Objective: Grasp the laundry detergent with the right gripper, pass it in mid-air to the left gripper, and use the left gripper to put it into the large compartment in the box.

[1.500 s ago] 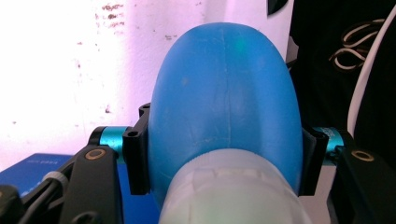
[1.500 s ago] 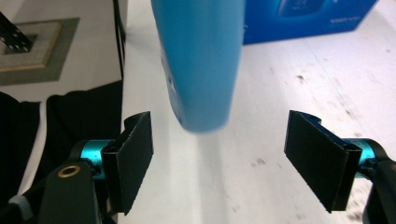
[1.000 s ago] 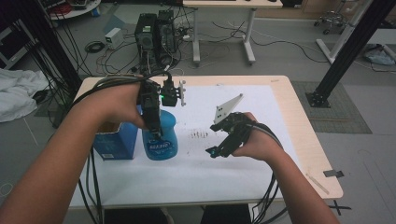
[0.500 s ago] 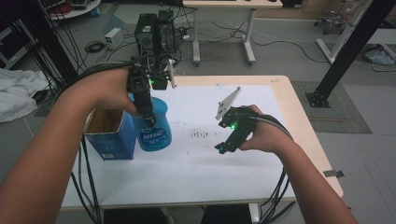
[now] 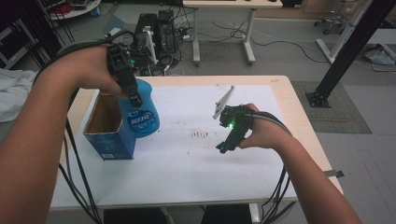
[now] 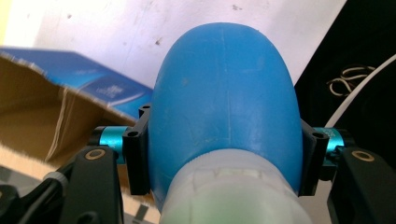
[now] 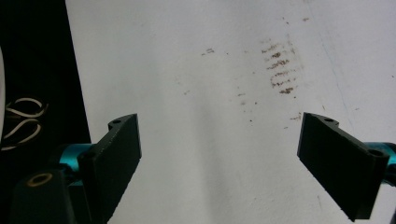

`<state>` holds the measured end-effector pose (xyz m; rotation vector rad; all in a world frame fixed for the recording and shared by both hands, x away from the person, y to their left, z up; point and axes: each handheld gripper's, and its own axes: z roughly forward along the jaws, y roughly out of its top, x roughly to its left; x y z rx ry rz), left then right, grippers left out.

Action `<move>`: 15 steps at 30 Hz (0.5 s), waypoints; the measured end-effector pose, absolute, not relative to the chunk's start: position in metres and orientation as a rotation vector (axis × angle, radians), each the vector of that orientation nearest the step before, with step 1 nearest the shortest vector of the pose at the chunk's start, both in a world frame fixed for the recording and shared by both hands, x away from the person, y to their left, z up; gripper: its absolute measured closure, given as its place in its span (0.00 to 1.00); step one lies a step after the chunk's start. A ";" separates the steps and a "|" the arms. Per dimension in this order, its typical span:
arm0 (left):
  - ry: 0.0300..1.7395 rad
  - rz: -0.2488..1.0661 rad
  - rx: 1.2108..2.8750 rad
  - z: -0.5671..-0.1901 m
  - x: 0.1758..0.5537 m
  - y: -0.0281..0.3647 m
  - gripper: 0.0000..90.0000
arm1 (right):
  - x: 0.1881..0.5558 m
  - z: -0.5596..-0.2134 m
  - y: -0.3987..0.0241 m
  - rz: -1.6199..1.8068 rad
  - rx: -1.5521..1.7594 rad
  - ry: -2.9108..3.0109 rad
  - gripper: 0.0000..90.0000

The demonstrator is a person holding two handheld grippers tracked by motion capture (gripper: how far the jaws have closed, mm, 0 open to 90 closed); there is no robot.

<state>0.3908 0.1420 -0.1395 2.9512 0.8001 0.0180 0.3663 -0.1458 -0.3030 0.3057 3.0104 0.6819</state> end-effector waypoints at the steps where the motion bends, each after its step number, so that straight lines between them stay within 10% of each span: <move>1: 0.800 0.018 2.951 -0.139 0.391 0.142 0.42 | 0.367 -0.304 -0.146 0.681 0.307 3.013 0.14; 15: 1.112 0.071 2.787 -0.099 0.405 0.200 0.42 | 0.374 -0.309 -0.140 0.642 0.311 3.029 0.11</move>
